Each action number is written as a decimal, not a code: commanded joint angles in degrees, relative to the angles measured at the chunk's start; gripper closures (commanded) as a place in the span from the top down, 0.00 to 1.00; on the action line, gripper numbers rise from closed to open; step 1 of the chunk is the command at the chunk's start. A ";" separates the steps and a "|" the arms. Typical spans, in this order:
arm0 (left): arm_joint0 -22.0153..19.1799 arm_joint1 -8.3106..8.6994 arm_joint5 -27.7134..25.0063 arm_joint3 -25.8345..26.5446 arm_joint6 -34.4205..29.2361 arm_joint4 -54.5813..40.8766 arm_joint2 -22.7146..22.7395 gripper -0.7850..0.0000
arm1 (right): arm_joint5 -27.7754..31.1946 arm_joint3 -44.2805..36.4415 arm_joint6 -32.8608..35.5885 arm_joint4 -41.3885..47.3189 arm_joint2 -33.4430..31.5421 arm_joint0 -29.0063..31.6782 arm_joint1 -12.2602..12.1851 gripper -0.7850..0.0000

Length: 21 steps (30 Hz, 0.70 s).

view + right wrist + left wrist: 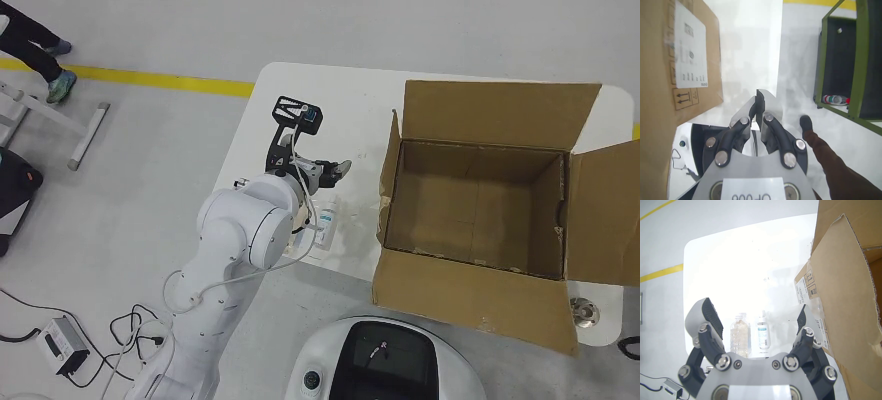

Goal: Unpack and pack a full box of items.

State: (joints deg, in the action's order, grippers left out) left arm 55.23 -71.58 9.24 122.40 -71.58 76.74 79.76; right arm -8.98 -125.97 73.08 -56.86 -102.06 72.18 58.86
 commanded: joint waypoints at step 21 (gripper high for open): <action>0.00 0.00 0.00 0.00 0.00 0.00 0.00 1.00 | 7.04 -2.11 -25.57 0.62 -4.94 7.01 0.45 0.00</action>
State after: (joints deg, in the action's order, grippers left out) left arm 55.23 -71.58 9.24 122.40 -71.58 76.74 79.76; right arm -1.95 -128.40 50.94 -54.86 -107.55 79.02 59.29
